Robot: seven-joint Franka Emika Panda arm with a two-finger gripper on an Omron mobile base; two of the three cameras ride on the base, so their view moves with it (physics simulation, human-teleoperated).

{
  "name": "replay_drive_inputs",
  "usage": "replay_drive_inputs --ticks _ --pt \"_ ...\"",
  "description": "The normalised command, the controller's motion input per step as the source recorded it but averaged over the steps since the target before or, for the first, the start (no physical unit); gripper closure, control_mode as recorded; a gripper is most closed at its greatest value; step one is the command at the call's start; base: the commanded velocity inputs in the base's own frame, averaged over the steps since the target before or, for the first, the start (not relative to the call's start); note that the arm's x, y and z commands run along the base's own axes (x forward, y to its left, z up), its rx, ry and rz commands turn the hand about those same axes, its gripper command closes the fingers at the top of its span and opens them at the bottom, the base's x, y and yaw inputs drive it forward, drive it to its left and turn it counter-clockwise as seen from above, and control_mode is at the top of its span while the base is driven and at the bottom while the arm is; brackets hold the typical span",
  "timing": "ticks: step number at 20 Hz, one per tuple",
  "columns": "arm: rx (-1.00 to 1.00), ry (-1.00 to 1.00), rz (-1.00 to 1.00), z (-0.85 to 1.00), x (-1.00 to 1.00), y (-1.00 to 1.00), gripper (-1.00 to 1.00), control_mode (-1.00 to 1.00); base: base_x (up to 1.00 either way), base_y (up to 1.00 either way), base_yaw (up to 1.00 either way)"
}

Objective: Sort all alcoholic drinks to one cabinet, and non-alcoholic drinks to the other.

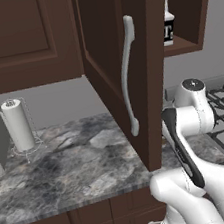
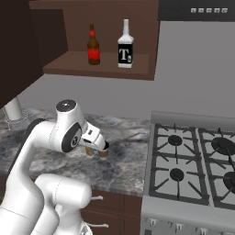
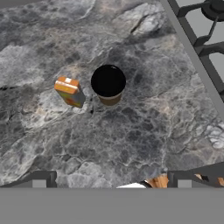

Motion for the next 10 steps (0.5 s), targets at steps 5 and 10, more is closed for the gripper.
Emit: replay_drive_inputs --ticks 5,10 --pt "0.0 0.0 0.0 -0.09 0.11 -0.04 -1.0 -1.0 0.0 0.0 0.0" --pt "0.0 0.0 0.0 -0.05 0.12 -0.02 -1.0 -1.0 0.0 0.0 0.0"
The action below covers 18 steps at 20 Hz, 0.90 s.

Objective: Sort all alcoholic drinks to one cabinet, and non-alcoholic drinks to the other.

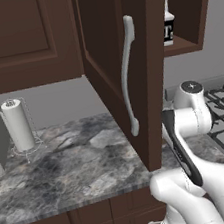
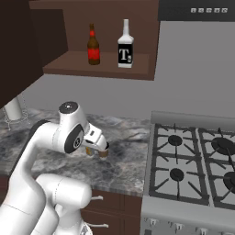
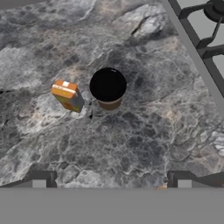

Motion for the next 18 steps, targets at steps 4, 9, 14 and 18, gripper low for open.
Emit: replay_drive_inputs --ticks 4,9,14,18 --pt "0.0 0.0 0.0 -0.07 0.12 -0.01 -1.0 -1.0 0.0 0.0 0.0" --pt "0.0 0.0 0.0 -0.09 0.17 0.0 -1.0 -1.0 0.0 0.0 0.0" --pt "0.0 0.0 0.0 -0.07 0.15 -0.01 -1.0 -1.0 0.0 0.0 0.0" --pt "0.0 0.0 0.0 -0.1 0.12 -0.02 -1.0 -1.0 0.0 0.0 0.0"
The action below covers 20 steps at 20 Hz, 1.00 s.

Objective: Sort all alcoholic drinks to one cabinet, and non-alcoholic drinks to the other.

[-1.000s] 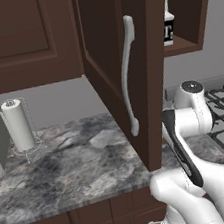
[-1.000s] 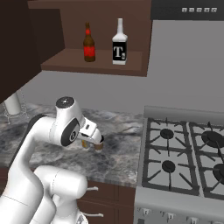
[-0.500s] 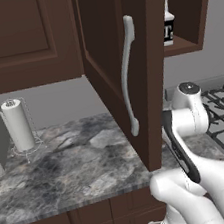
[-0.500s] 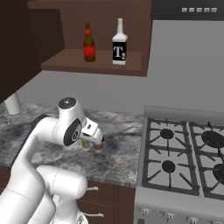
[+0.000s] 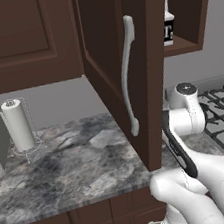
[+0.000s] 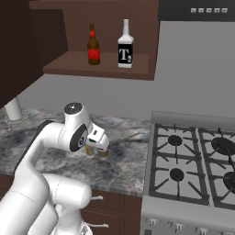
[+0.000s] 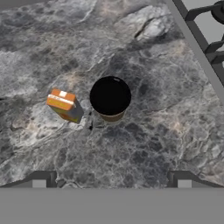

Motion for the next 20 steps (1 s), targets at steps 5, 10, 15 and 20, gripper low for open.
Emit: replay_drive_inputs --ticks 5,10,15,20 --pt "0.0 0.0 0.0 -0.21 0.19 -0.01 -1.0 -1.0 0.0 0.0 0.0" --pt "0.0 0.0 0.0 -0.19 0.19 0.0 -1.0 -1.0 0.0 0.0 0.0" --pt "0.0 0.0 0.0 -0.02 0.11 -0.06 -1.0 -1.0 0.0 0.0 0.0" --pt "0.0 0.0 0.0 -0.04 0.11 -0.05 -1.0 -1.0 0.0 0.0 0.0"
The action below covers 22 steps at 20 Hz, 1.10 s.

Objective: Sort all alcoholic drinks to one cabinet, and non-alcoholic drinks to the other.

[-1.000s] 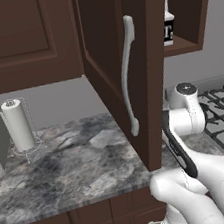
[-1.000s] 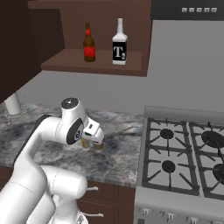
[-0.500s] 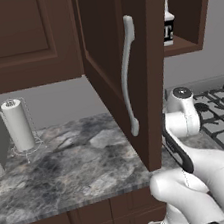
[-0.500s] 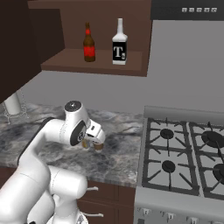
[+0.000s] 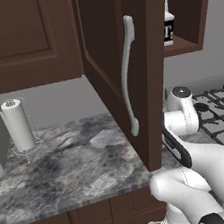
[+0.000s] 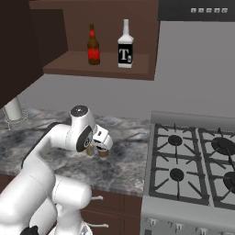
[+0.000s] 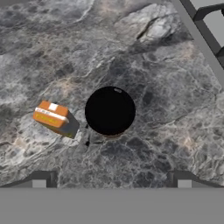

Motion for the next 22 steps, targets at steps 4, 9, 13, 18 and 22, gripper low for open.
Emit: replay_drive_inputs --ticks 4,9,13,18,22 --pt "0.0 0.02 0.0 -0.18 0.17 0.0 -1.0 -1.0 0.0 0.0 0.0" --pt "0.0 0.02 0.0 -0.12 0.15 0.0 -1.0 -1.0 0.0 0.0 0.0" --pt "0.0 0.01 0.0 -0.06 0.11 -0.02 -1.0 -1.0 0.0 0.0 0.0" --pt "0.0 0.0 0.0 -0.09 0.12 -0.01 -1.0 -1.0 0.0 0.0 0.0" --pt "0.0 0.01 0.0 -0.09 0.1 -0.01 -1.0 -1.0 0.0 0.0 0.0"
